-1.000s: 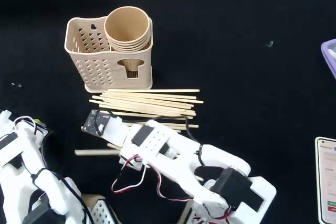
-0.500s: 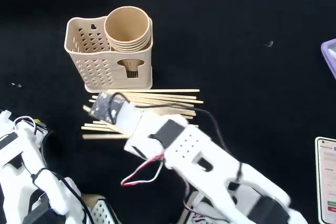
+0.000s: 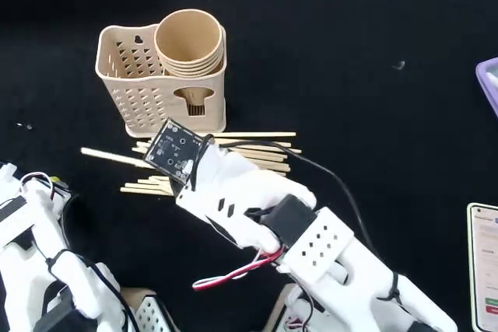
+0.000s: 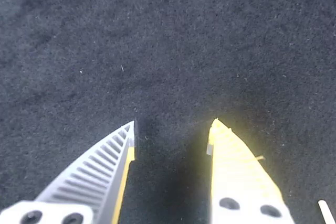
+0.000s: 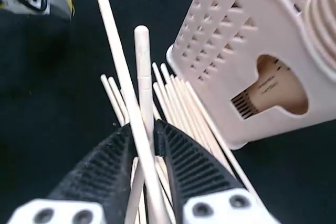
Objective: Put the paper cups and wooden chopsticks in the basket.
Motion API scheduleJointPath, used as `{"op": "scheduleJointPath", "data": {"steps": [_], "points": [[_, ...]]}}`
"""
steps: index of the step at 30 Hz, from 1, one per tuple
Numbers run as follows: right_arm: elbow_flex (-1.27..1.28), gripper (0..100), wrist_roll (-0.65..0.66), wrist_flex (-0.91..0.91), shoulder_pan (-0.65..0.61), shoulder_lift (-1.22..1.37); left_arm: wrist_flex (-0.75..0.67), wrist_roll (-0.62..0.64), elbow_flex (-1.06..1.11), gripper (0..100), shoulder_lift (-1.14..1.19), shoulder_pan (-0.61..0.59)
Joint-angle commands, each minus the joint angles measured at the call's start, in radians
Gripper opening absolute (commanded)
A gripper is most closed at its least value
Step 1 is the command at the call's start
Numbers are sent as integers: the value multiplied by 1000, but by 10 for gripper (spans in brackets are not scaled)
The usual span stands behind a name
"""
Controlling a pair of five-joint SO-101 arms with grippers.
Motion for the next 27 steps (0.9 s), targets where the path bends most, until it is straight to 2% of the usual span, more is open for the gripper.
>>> {"op": "scheduleJointPath", "data": {"steps": [1,11,14,21,27], "points": [[-50,11,-81,-77,21,-41,-9,2,-53,224,-25,5],[-61,11,-110,-278,54,-36,-9,2,-51,224,-25,5],[-70,11,-110,-227,63,-39,-9,2,-51,224,-25,2],[48,11,-101,75,60,-41,-9,2,-51,224,-25,5],[340,11,-100,-21,58,-36,-9,2,-54,224,-25,5]]}}
